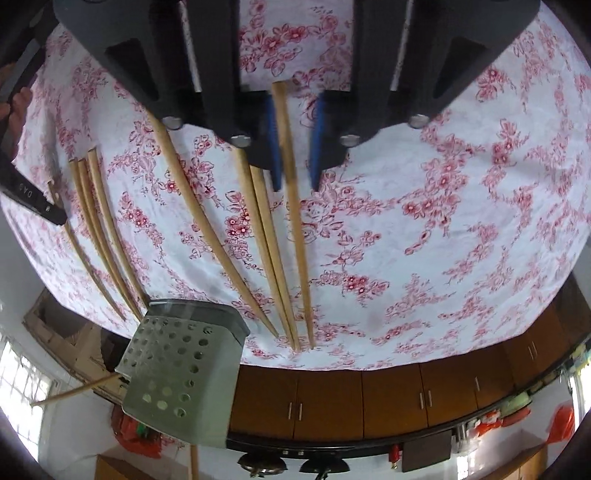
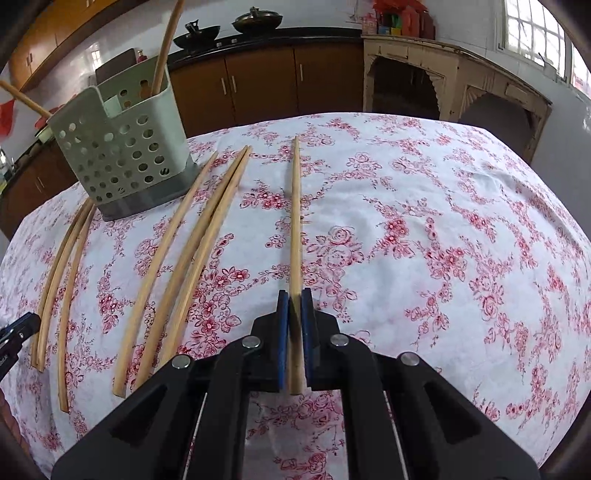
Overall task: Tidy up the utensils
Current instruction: 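Move both open tools back down to the loose chopsticks, then close the left tool on a chopstick while the right tool closes on another, then lift both held chopsticks upright and carry them over the green holder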
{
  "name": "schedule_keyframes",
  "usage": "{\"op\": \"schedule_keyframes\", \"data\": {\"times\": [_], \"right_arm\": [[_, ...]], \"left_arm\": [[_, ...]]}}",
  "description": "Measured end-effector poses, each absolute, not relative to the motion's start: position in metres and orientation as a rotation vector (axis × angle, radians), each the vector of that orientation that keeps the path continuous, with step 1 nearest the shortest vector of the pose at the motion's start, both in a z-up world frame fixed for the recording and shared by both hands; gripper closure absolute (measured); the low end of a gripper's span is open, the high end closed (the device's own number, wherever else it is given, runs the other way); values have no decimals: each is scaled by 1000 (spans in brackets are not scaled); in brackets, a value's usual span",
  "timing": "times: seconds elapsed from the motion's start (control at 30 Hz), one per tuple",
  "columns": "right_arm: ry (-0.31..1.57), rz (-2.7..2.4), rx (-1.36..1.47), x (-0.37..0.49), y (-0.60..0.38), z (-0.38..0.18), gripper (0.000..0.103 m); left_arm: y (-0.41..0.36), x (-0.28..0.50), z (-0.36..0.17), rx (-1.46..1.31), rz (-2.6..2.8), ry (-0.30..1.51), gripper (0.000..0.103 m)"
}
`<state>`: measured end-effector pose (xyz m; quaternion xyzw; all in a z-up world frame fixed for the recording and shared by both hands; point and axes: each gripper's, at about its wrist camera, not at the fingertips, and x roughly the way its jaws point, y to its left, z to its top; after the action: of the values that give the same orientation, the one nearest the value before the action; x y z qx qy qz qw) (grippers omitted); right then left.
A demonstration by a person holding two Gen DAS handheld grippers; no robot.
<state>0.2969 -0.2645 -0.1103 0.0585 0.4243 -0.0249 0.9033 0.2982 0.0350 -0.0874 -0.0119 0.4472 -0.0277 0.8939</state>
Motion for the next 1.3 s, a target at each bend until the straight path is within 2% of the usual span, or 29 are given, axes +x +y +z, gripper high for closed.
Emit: {"op": "schedule_keyframes", "data": {"times": [0.37,0.93,1.3], "right_arm": [[867,-81,149,310,-281,-113,95],[866,-73,165,310,-283,-113,95],[867,-65,165,305,-282,-112,95]], "left_arm": [[80,315,-92,-104,-11,917,94],[72,311,-93,-56,-16,901,86],[66,303,-93,-17,-12,904,86]]}}
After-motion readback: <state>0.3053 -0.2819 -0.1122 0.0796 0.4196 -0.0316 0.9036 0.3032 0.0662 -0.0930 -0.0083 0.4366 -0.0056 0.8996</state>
